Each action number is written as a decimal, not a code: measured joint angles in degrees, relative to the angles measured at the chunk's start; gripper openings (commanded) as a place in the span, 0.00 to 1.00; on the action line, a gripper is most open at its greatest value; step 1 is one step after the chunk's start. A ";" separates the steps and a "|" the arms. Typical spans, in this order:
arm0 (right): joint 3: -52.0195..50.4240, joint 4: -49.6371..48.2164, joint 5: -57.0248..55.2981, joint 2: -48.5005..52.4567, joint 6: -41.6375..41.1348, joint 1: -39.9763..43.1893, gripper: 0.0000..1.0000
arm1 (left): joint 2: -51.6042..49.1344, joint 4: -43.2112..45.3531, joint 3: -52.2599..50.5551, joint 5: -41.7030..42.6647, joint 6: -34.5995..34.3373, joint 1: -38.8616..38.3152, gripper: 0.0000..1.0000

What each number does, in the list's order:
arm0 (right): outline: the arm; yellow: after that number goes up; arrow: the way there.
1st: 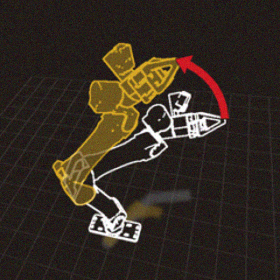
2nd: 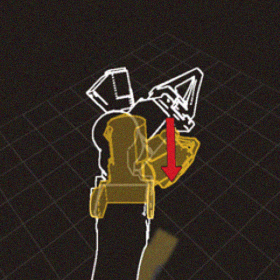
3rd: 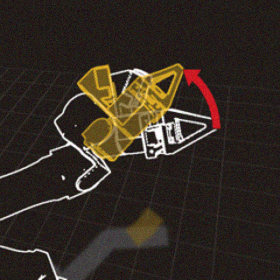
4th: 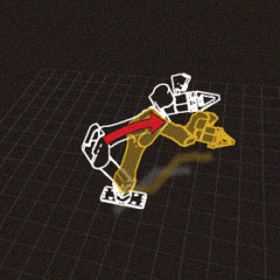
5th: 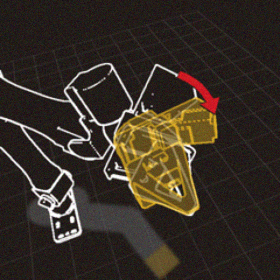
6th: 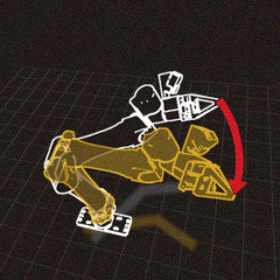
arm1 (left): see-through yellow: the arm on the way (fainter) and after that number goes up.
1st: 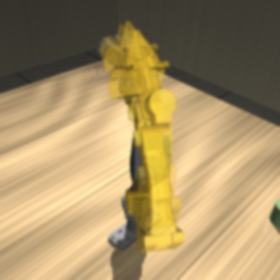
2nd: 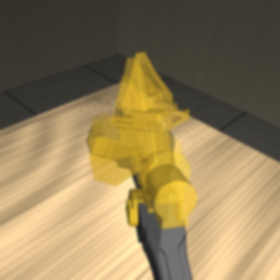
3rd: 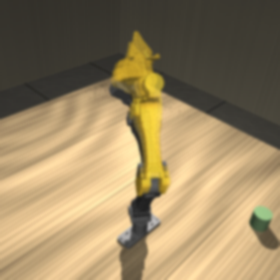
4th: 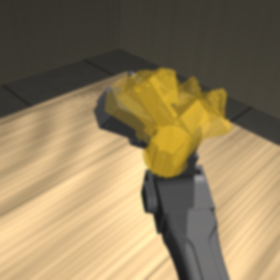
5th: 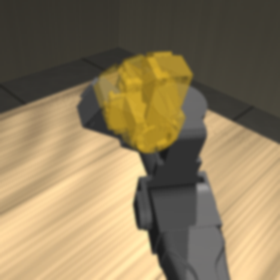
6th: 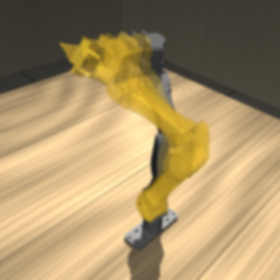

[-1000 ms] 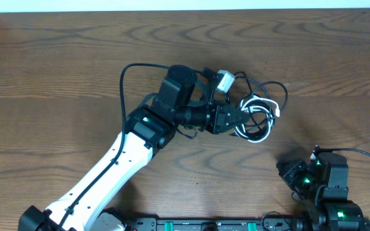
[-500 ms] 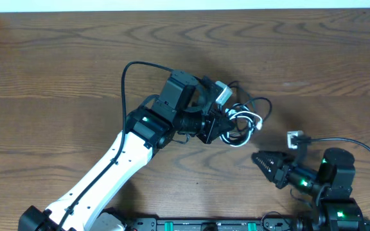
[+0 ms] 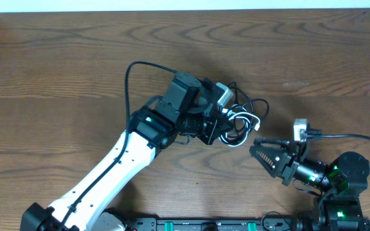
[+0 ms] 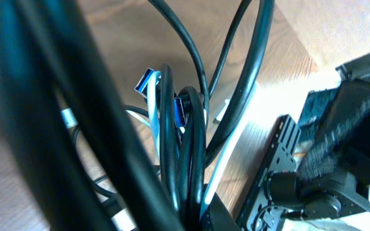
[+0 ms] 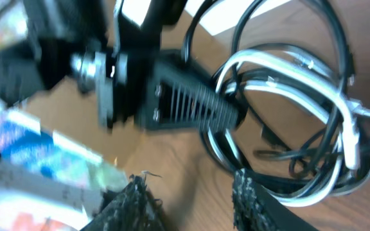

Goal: Untangle cables

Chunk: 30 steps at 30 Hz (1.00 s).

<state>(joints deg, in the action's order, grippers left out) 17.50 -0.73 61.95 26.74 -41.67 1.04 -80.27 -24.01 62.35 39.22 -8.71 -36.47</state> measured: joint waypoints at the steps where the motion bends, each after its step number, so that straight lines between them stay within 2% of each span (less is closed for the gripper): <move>1: 0.00 -0.55 -1.25 0.00 -2.19 0.00 0.43 | -0.28 -0.02 0.00 -0.11 0.00 -0.48 0.08; 6: 0.00 -2.97 -6.71 0.00 -9.09 0.00 0.45 | -1.18 -0.26 0.00 -0.20 1.90 -3.26 0.08; 13: 0.00 -2.97 -13.49 0.04 -14.53 0.00 0.50 | -1.18 -0.26 0.00 -0.35 6.78 -5.97 0.08; 19: 0.00 -3.02 -15.78 1.86 -17.40 0.00 0.49 | -1.18 -0.37 0.00 -1.97 10.58 -9.18 0.08; 20: 0.00 -3.02 -15.78 2.23 -17.77 0.00 0.42 | -1.18 -0.46 0.00 -2.82 10.82 -9.68 0.08; 21: 0.00 -3.15 -15.76 2.75 -17.94 0.00 0.18 | -1.18 -0.57 0.00 -3.82 11.08 -10.12 0.08; 23: -0.04 -3.58 -15.58 3.61 -18.40 0.00 0.02 | -1.18 -0.79 0.00 -6.34 11.54 -10.88 0.08; 30: -0.31 -14.49 -10.69 4.52 -15.19 0.00 0.01 | -1.18 -1.03 0.02 -22.23 5.49 -10.21 0.08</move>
<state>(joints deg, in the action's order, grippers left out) 17.19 -15.22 51.27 31.27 -56.86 1.04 -81.45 -25.04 62.37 16.99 -3.22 -46.68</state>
